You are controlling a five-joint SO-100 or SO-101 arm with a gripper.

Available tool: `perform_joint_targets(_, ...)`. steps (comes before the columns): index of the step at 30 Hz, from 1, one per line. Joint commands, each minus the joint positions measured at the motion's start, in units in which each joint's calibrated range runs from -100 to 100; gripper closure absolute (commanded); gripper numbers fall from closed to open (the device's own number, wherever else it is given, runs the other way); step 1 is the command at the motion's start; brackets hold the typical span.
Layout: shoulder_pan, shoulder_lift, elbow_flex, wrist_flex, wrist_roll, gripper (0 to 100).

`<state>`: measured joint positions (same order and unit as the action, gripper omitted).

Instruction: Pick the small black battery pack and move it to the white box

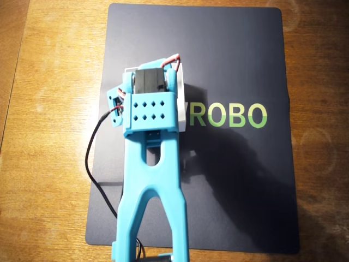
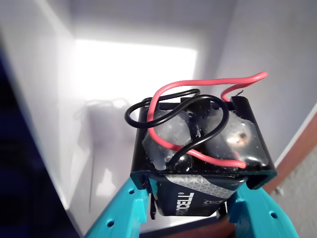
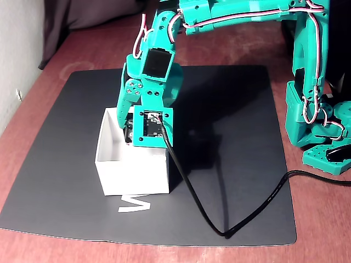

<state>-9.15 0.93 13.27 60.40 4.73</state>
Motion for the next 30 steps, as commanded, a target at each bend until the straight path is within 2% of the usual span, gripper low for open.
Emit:
perform_joint_targets(1,0.4,-2.6,0.0,-1.0,0.2,91)
perform_joint_targets(19,0.1,-2.6,0.2,-1.0,0.4,91)
perform_joint_targets(23,-0.2,-2.6,0.9,-1.0,3.1,91)
perform_joint_targets(30,-0.2,-2.6,1.0,-0.9,3.2,86)
